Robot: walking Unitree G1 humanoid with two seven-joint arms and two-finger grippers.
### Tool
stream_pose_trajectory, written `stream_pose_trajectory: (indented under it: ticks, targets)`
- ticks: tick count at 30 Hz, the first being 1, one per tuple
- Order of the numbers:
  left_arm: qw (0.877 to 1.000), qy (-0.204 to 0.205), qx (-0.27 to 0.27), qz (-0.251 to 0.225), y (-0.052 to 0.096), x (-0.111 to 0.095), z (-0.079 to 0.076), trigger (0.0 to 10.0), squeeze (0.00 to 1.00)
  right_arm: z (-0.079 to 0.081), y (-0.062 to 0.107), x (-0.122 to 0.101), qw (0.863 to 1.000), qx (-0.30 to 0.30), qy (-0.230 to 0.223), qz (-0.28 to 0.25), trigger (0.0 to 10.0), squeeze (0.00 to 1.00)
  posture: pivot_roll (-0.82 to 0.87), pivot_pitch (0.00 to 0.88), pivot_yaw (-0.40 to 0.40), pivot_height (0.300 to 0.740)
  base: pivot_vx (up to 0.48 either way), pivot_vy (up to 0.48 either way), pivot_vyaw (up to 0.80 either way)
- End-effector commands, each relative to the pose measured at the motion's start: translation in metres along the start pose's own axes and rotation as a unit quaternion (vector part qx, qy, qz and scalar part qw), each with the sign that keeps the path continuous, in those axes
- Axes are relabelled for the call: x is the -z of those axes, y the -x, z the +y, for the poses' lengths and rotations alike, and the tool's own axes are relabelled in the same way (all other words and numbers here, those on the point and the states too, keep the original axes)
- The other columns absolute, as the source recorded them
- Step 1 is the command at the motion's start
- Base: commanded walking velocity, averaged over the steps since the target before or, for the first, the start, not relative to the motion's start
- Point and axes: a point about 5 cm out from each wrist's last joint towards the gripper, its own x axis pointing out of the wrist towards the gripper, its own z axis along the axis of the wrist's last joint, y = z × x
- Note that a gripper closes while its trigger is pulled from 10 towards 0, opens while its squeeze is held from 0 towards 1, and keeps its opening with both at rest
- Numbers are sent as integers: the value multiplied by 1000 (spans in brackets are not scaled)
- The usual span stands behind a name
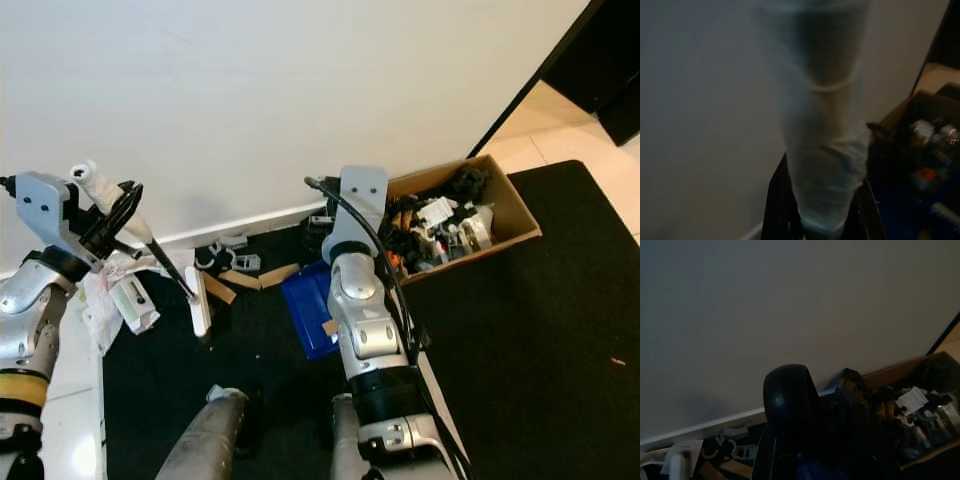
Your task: Sweep floor
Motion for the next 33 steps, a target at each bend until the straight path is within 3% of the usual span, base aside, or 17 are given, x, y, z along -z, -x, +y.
stream_pose_trajectory:
  ticks: [1,12,15,16,24,30,33]
  targets:
    - [999,-11,20,36,6,17,-6,10000,0,2,8,30,998,-4,-16,68,10000,0,189,394,-31,740,0,0,0]
    - [996,56,46,54,-20,33,-29,10000,0,-9,19,27,998,21,-9,64,10000,0,105,449,25,740,0,0,0]
    - [990,117,50,56,-28,36,-36,10000,0,-13,22,25,997,35,-12,61,10000,0,77,471,45,740,0,0,0]
    - [990,117,50,56,-28,36,-36,10000,0,-13,22,25,997,35,-12,61,10000,0,77,471,45,740,0,0,0]
    - [966,258,14,26,-45,35,-42,10000,0,-24,29,24,996,58,-12,64,10000,0,60,487,56,740,0,0,0]
    - [947,320,-5,-18,-57,26,-43,10000,0,-23,29,25,996,57,-12,67,10000,0,71,474,48,740,0,0,0]
    - [937,348,13,-33,-62,22,-49,10000,0,-20,26,24,996,53,-14,67,10000,0,77,465,40,740,0,0,0]
